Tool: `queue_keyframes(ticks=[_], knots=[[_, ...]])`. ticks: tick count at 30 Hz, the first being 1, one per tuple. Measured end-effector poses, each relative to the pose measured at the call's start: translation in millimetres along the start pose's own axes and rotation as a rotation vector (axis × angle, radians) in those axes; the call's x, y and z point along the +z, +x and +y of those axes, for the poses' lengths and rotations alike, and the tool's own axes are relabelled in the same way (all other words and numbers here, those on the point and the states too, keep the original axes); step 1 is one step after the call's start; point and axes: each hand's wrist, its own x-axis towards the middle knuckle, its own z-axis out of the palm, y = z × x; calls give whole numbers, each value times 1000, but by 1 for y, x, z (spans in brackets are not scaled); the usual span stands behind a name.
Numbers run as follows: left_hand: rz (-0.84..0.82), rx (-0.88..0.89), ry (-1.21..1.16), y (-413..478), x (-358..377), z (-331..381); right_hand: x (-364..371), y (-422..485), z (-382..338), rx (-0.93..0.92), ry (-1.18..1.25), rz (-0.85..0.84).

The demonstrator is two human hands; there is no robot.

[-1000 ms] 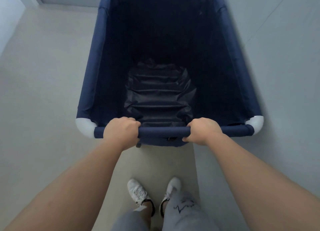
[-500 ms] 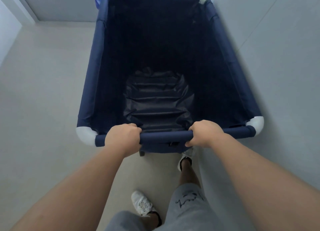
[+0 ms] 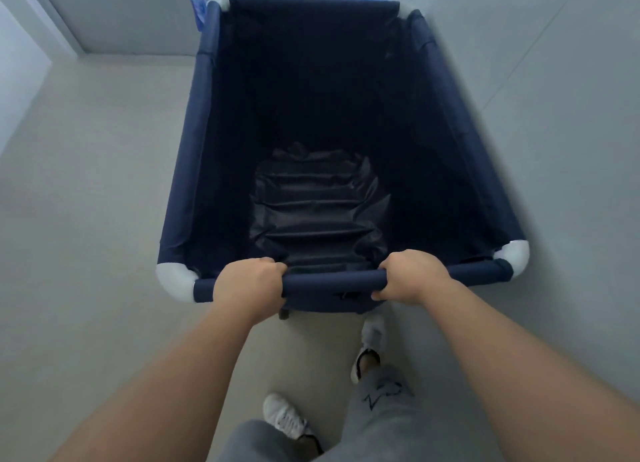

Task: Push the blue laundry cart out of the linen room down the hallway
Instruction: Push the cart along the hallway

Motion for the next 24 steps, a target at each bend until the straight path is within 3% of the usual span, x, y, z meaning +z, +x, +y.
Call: queue_keyframes(ticks=[10, 13, 15, 20, 24], knots=[[-65, -118, 31, 13, -11, 7, -9, 10, 7, -35, -24, -29], [-150, -114, -95, 15, -20, 6, -9, 15, 8, -45, -29, -13], [-170, -123, -322, 16, -31, 7, -11, 16, 9, -53, -35, 2], [291, -288, -1035, 28, -72, 13, -14, 12, 8, -1, -27, 14], [431, -279, -1039, 43, -101, 1, -16, 9, 6, 32, 3, 11]])
